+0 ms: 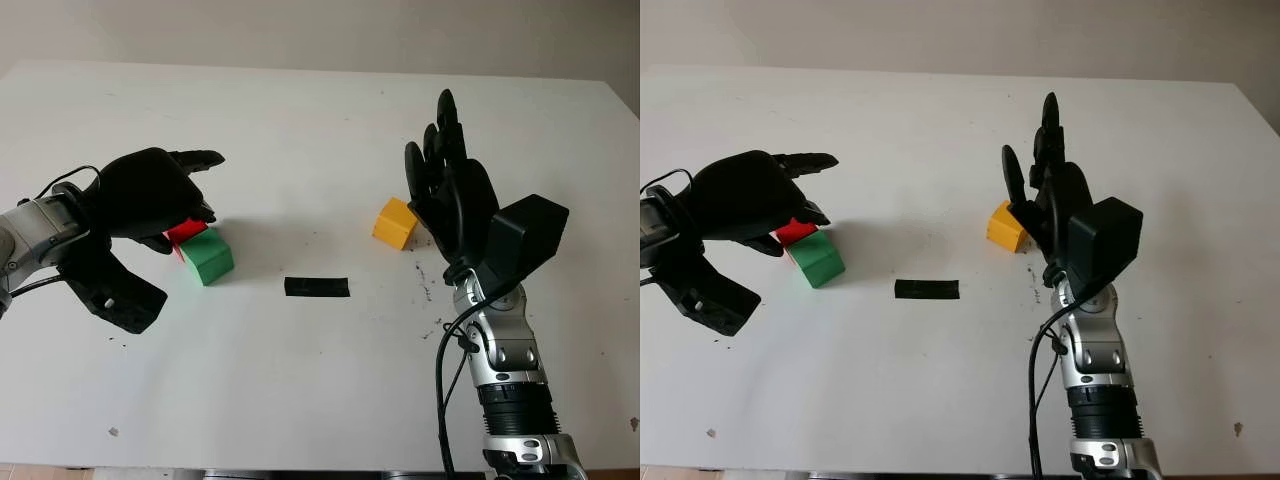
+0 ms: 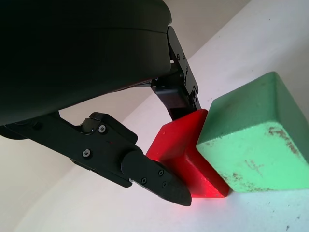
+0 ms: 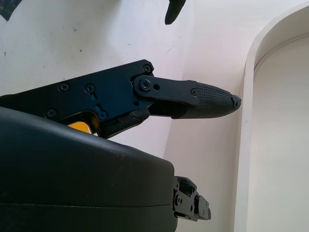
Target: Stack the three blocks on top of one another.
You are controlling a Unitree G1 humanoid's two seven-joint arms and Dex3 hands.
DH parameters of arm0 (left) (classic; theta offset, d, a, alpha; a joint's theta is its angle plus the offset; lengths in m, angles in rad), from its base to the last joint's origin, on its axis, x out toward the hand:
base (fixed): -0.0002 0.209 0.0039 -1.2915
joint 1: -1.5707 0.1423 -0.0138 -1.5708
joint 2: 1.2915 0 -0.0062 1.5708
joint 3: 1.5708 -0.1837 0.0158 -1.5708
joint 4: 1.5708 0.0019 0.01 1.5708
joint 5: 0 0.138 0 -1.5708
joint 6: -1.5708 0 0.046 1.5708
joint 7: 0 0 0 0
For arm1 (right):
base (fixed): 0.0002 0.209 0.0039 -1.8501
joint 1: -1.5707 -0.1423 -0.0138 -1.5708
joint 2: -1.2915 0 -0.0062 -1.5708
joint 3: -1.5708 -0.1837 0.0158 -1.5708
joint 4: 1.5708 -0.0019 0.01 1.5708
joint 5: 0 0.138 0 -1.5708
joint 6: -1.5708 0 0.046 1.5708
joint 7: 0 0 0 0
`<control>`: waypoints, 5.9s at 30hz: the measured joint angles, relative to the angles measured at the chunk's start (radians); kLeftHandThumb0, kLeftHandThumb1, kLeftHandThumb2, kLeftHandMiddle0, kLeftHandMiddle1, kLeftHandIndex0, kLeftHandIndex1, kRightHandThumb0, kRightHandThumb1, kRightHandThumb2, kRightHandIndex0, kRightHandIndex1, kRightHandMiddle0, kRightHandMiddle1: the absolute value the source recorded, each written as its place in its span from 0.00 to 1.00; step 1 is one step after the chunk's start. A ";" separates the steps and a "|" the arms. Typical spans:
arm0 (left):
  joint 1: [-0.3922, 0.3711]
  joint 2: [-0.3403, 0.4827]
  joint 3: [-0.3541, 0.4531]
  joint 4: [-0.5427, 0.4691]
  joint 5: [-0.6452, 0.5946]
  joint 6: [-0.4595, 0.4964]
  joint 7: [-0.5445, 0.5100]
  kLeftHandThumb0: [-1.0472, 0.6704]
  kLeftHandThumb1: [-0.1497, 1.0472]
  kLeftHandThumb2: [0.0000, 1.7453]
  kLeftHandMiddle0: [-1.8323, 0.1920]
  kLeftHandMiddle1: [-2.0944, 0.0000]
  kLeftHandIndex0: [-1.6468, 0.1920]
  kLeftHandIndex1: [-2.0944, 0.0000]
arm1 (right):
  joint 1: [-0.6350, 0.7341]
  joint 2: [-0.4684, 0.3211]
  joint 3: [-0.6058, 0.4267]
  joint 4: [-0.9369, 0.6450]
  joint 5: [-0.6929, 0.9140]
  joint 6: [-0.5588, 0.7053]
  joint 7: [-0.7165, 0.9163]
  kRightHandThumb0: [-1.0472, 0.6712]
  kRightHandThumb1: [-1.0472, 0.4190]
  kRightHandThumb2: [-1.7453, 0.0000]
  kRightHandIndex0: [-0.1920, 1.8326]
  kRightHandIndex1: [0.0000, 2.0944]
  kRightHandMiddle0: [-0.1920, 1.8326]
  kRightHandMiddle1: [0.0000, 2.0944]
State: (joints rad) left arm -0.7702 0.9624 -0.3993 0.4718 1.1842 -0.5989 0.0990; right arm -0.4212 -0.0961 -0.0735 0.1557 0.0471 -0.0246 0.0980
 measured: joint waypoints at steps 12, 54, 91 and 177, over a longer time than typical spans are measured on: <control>0.000 0.003 -0.007 -0.001 0.012 0.007 0.050 0.39 0.81 0.03 0.68 0.97 0.47 0.70 | 0.003 0.000 0.001 0.000 0.001 0.003 0.008 0.20 0.00 0.70 0.00 0.00 0.00 0.00; -0.268 -0.167 0.014 -0.100 -0.561 -0.082 -0.556 0.35 0.87 0.03 0.72 0.98 0.60 0.36 | 0.013 0.020 0.006 0.001 0.003 -0.010 -0.004 0.20 0.00 0.69 0.00 0.00 0.00 0.00; -0.238 -0.319 -0.106 0.025 -0.203 -0.322 -0.167 0.39 0.84 0.03 0.70 0.97 0.60 0.40 | 0.016 0.021 -0.005 -0.003 0.020 -0.027 -0.037 0.17 0.00 0.66 0.00 0.00 0.00 0.00; -0.236 -0.312 -0.190 -0.018 -0.167 -0.290 -0.176 0.11 0.87 0.03 0.88 0.98 0.80 0.99 | 0.047 0.020 -0.003 -0.046 0.004 -0.005 -0.024 0.18 0.00 0.68 0.00 0.00 0.00 0.00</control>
State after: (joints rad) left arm -1.0057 0.6504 -0.5891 0.4542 1.0173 -0.8887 -0.0772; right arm -0.3738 -0.0758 -0.0764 0.1097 0.0514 -0.0292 0.0741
